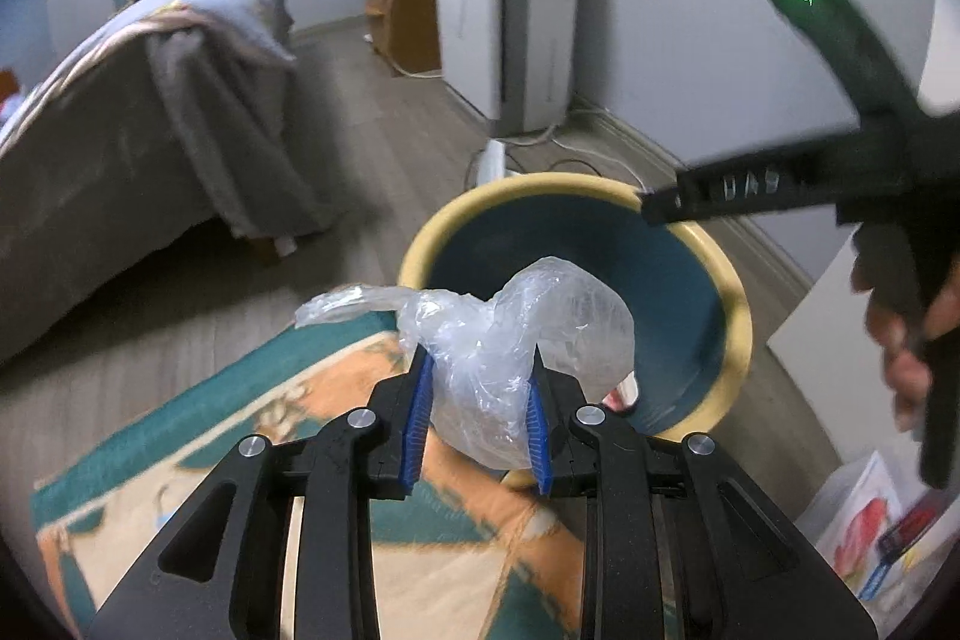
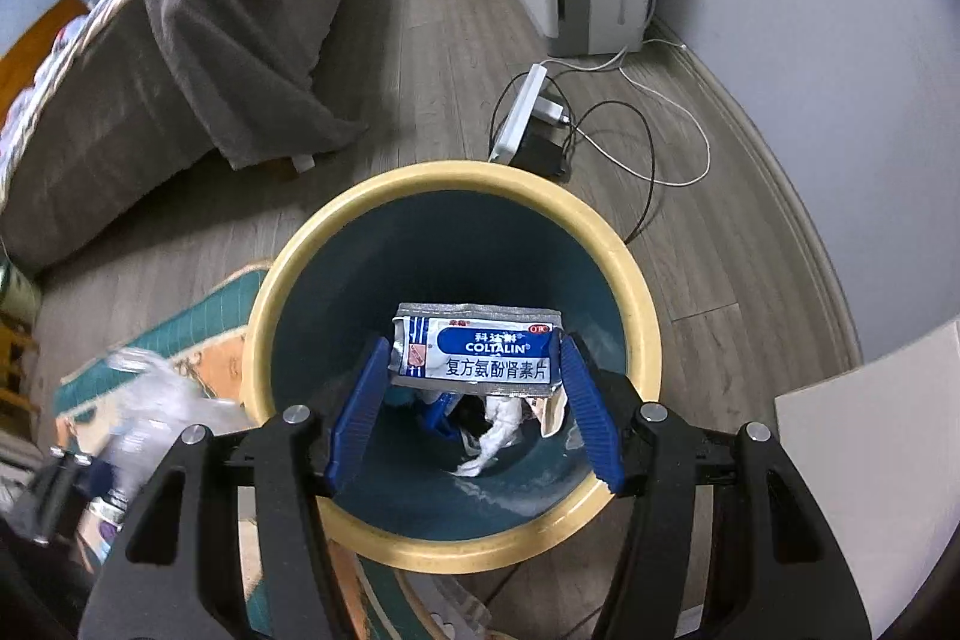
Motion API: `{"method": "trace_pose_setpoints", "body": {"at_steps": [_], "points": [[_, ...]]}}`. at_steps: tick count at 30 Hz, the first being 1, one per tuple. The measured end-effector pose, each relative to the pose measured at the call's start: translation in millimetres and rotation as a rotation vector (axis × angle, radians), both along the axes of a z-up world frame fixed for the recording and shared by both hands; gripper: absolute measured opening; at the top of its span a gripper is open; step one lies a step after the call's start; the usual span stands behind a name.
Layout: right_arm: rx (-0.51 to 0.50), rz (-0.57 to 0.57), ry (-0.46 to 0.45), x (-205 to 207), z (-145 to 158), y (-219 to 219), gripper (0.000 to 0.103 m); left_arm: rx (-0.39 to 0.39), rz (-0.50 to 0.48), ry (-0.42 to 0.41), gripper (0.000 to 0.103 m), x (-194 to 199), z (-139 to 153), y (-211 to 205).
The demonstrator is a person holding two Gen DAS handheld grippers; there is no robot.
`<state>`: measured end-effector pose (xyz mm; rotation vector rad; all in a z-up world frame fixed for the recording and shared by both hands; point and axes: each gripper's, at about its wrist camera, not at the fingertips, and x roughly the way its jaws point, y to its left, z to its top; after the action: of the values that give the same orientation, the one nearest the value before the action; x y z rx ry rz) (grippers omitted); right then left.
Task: Collect trash
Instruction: 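Carry plastic bag and blister pack over the bin and release both, then grasp a blue face mask with left tool while right tool grasps another mask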
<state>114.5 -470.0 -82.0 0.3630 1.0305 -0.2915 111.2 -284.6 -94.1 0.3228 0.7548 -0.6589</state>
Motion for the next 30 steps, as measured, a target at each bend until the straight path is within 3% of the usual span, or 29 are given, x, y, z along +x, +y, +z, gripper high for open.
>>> {"method": "trace_pose_setpoints", "body": {"at_steps": [1,4,6,8,9,16,21,30], "points": [[0.01,-0.008,-0.012,-1.2,1.7,-2.2,0.06,0.01,-0.015,-0.009,0.033,1.2,-3.6,-6.0],[0.038,-0.024,-0.034,-1.8,3.8,-5.7,0.076,0.028,-0.025,-0.001,0.056,5.0,-13.8,-14.0],[0.041,-0.022,-0.037,-2.0,3.8,-6.5,0.076,0.029,-0.025,-0.003,0.061,5.6,-17.5,-15.8],[0.031,-0.026,-0.029,-1.6,3.2,-7.3,0.076,0.028,-0.016,0.002,0.081,5.4,-19.3,-11.7],[0.033,-0.033,-0.027,-1.4,3.2,-8.2,0.077,0.028,-0.008,0.004,0.083,6.4,-19.4,-9.7],[0.034,-0.033,-0.023,-3.2,6.3,-2.6,0.083,0.029,0.049,-0.025,0.091,5.1,-7.7,9.9],[0.023,-0.019,-0.02,0.6,12.2,11.2,0.097,0.042,0.089,-0.042,0.092,-3.9,12.5,41.4],[-0.044,0.179,-0.027,12.9,29.2,88.8,0.097,0.042,0.302,-0.026,0.095,-21.8,73.0,163.8]]}}
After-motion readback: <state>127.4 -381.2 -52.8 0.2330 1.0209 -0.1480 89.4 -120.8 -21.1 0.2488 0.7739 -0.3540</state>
